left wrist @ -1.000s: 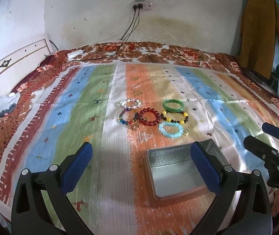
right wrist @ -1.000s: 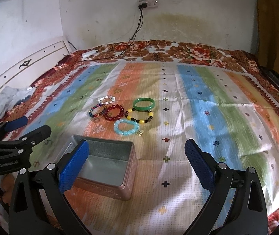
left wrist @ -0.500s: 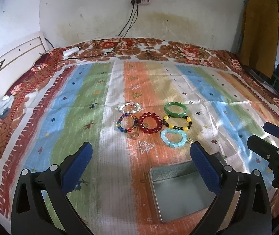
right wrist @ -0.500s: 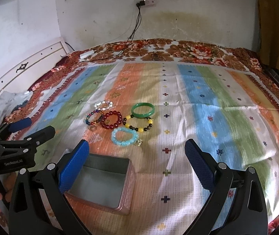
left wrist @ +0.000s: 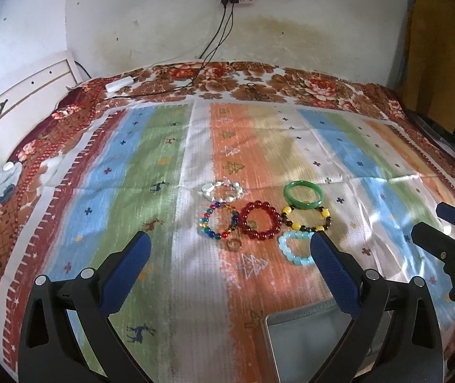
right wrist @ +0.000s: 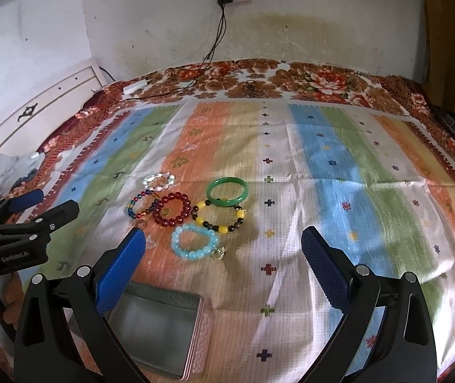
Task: Organize jewelry
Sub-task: 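Move both tools forward past the tin toward the bracelets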
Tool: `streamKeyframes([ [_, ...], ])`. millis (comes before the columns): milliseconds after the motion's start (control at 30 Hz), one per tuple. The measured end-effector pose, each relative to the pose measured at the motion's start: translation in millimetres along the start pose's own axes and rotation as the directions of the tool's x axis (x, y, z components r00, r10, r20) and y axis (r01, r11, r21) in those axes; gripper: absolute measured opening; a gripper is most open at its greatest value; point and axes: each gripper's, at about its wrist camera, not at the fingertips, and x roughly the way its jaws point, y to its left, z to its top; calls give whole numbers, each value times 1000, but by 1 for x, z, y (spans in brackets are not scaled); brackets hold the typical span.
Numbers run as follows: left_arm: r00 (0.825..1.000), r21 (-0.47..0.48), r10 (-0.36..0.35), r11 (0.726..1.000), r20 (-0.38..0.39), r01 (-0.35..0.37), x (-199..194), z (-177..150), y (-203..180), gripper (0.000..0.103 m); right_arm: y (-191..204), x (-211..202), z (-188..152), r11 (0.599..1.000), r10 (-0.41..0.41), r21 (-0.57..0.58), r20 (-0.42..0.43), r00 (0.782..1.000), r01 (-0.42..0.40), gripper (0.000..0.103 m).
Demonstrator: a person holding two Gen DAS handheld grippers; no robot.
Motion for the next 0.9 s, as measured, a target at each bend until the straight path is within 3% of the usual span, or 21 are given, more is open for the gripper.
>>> streamKeyframes([
  [367, 1000, 22, 8, 1000, -21, -7, 21, 12, 0, 97, -3, 21, 15, 1000, -18, -15, -29, 999, 18, 99],
  [700, 997, 77, 64, 995, -44, -61, 48, 24, 3, 97, -11, 47, 25, 1000, -1, 1, -93, 996, 1, 99],
  [900, 995, 57, 56, 997, -83, -52, 66, 28, 12, 97, -15, 63, 31, 1000, -9, 5, -121, 993, 10, 99],
])
